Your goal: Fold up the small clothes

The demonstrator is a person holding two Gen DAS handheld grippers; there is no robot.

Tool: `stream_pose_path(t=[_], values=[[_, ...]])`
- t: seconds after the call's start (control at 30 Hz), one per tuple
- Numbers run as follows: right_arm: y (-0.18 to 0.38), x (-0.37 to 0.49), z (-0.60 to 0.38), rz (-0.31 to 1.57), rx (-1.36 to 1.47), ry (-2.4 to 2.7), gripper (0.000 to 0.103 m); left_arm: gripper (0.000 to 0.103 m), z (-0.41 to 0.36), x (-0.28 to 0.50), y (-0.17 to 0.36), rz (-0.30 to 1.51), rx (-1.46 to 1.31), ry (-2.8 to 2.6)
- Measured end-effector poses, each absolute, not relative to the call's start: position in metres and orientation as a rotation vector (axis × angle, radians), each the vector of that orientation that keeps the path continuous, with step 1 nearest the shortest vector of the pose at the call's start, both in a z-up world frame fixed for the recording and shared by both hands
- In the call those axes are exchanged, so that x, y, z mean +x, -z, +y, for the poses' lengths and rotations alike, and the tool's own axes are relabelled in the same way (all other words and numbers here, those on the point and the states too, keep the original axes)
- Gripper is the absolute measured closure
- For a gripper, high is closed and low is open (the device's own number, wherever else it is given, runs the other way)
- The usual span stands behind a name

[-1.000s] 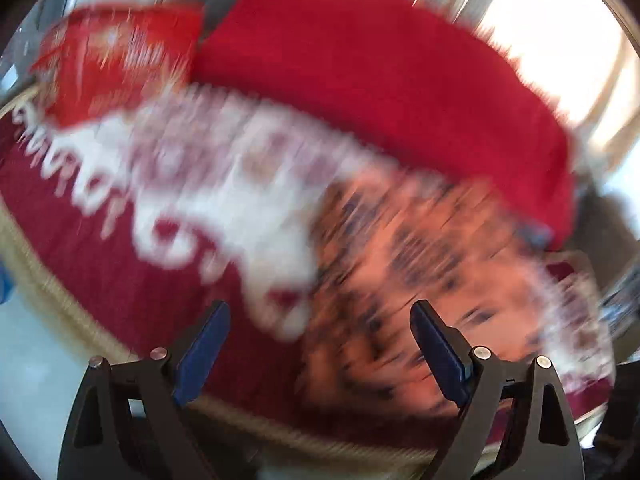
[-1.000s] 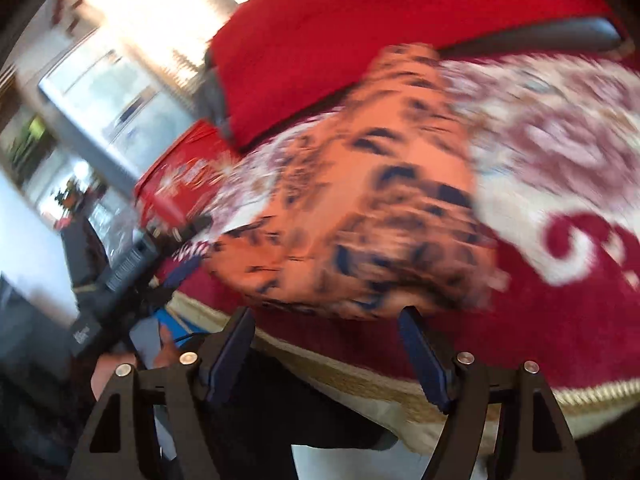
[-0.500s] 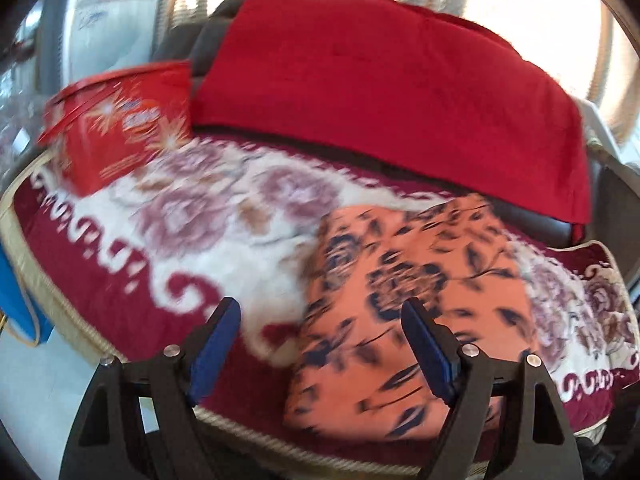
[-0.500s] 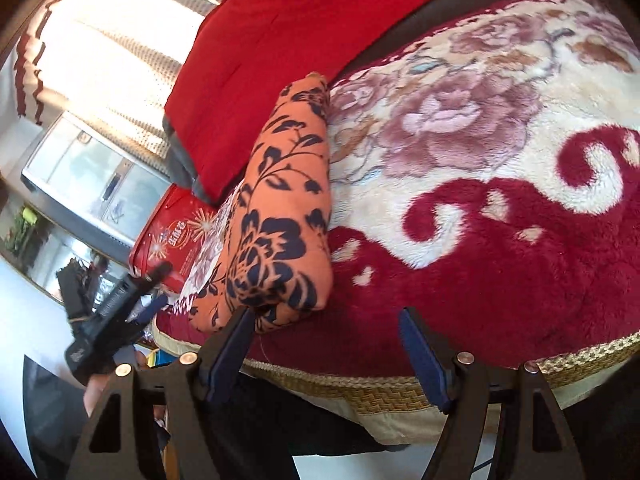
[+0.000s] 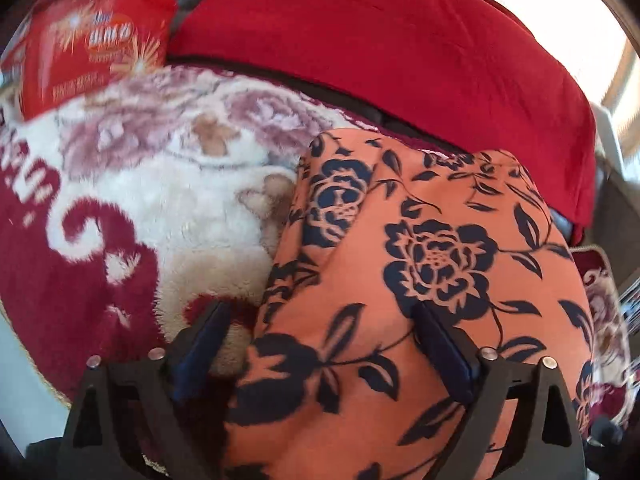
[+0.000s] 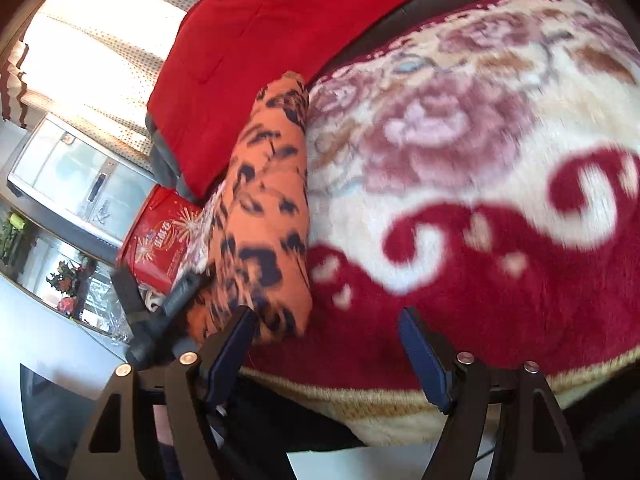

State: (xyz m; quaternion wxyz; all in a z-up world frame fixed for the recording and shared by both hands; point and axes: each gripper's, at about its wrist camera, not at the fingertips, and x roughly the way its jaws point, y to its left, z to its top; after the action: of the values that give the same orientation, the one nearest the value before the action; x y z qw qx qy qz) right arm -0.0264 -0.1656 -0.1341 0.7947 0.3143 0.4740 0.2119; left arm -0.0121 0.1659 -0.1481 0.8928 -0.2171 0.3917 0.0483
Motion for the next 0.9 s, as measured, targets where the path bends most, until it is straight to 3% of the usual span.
stream_pose_path(t=[0.23, 0.43, 0.47, 0.5, 0.7, 0.73, 0.77, 0.8, 0.9], values=[[0.117, 0.045, -0.135, 1.076, 0.626, -0.501, 0.025, 0.007, 0.168, -0.010, 0.149, 0.801, -0.436, -0.074], [0.144, 0.076, -0.107, 1.167, 0.661, -0.533, 0.021, 0.007, 0.169, -0.009, 0.150, 0.802, -0.440, -0.063], [0.145, 0.075, -0.104, 1.156, 0.631, -0.525, 0.030, 0.007, 0.169, -0.008, 0.151, 0.804, -0.441, -0.060], [0.142, 0.073, -0.101, 1.145, 0.597, -0.527, 0.046, 0.007, 0.170, -0.007, 0.151, 0.804, -0.442, -0.059], [0.102, 0.050, -0.071, 1.057, 0.249, -0.432, 0.049, 0.007, 0.171, -0.007, 0.152, 0.805, -0.445, -0.061], [0.105, 0.052, -0.074, 1.070, 0.276, -0.429, 0.049, 0.007, 0.171, -0.006, 0.152, 0.805, -0.446, -0.064], [0.113, 0.057, -0.083, 1.100, 0.346, -0.430, 0.041, 0.007, 0.171, -0.006, 0.152, 0.804, -0.444, -0.066], [0.122, 0.061, -0.095, 1.134, 0.443, -0.427, 0.026, 0.007, 0.170, -0.006, 0.152, 0.803, -0.442, -0.069], [0.131, 0.061, -0.115, 1.158, 0.651, -0.426, 0.021, 0.007, 0.170, -0.008, 0.153, 0.799, -0.444, -0.066]])
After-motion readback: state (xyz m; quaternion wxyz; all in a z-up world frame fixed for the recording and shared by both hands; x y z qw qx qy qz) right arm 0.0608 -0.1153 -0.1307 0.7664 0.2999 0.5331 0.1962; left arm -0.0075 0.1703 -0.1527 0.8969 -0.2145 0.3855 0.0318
